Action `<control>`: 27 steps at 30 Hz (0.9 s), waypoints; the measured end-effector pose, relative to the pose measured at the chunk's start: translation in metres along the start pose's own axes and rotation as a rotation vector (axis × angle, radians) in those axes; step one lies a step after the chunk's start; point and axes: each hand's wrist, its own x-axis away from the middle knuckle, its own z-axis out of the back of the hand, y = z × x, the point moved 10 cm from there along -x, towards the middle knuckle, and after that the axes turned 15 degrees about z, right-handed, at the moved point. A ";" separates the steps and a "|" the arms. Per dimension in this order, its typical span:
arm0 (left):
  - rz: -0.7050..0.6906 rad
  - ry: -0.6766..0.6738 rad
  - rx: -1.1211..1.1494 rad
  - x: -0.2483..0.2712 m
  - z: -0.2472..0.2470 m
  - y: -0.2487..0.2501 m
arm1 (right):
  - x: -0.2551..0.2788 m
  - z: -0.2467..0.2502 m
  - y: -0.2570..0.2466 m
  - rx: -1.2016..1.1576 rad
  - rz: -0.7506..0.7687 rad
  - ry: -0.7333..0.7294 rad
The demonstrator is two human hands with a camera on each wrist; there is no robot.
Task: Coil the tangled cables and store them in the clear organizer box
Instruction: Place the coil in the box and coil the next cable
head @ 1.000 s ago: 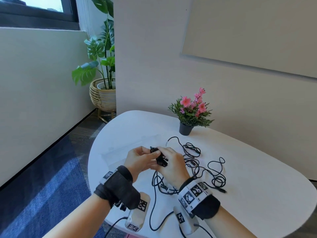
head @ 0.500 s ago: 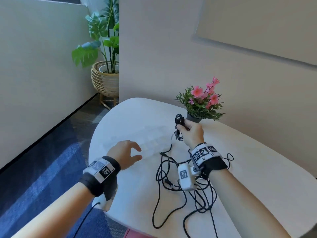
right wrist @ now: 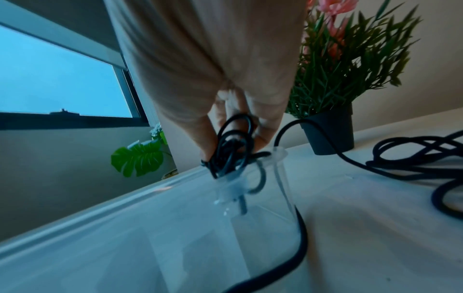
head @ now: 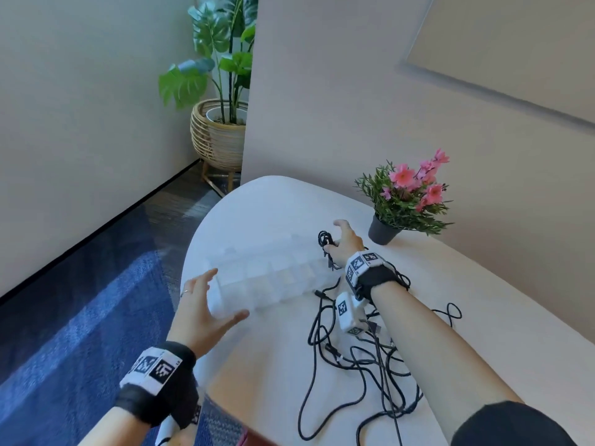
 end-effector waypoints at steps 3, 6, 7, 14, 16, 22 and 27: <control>0.072 -0.085 -0.059 0.000 -0.014 -0.024 | -0.007 -0.007 -0.003 0.090 0.002 -0.032; 0.099 -0.094 -0.119 -0.001 -0.016 -0.038 | -0.011 -0.006 -0.005 0.132 -0.006 -0.016; 0.094 -0.094 -0.123 0.000 -0.015 -0.042 | -0.011 -0.006 -0.005 0.137 -0.012 -0.019; 0.059 -0.095 -0.086 0.002 -0.015 -0.051 | -0.011 -0.022 -0.001 0.277 0.004 -0.102; 0.047 -0.082 -0.083 0.002 -0.013 -0.052 | -0.013 -0.031 -0.004 0.367 0.024 -0.137; 0.014 -0.075 -0.043 0.003 -0.013 -0.051 | -0.024 -0.039 0.003 0.433 -0.035 -0.229; 0.008 -0.082 0.019 0.002 -0.014 -0.056 | -0.031 -0.032 0.024 0.279 -0.121 -0.126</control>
